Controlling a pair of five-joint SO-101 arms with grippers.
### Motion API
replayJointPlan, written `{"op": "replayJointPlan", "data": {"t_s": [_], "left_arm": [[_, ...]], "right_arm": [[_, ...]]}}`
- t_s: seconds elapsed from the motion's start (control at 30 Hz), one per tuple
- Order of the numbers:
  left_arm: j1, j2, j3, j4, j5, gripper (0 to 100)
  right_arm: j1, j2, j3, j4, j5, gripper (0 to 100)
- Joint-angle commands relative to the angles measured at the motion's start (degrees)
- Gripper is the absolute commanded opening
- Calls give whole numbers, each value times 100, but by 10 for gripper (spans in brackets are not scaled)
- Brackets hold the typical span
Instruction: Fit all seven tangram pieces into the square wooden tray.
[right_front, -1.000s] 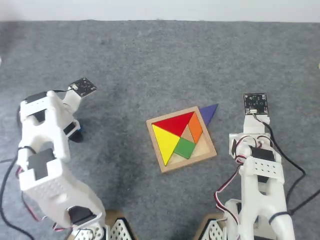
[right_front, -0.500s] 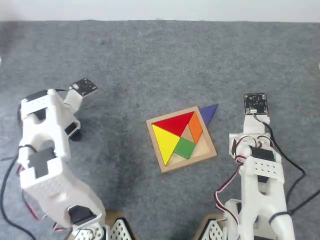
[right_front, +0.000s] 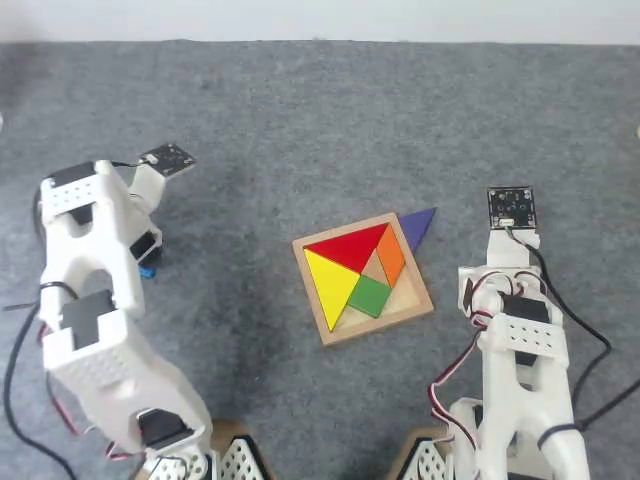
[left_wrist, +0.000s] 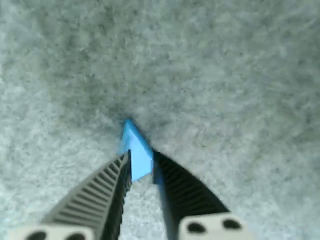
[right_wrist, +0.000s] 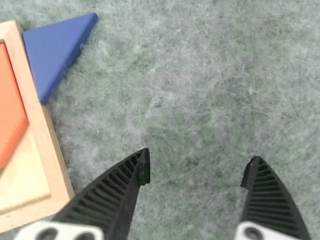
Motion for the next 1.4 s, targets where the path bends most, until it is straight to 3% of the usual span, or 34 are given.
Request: {"op": "replayJointPlan", "data": {"t_s": [0.0,0.27,0.7,1.1,1.37], "left_arm": [[-167,-62,-233,62,0,175],[-431,9,-84,-527,-141,175],[-44,0,1086,-1257,-158,171],[378,-62,910,-1178,-97,73],[1011,-62,479,-668,422,70]], "right_arm": [[-57,-198,-44,-66,-9,307],[-57,-198,-44,-66,-9,307],[-57,-198,-44,-66,-9,307],[-57,-198,-44,-66,-9,307],[-57,-198,-53,-66,-9,307]]}}
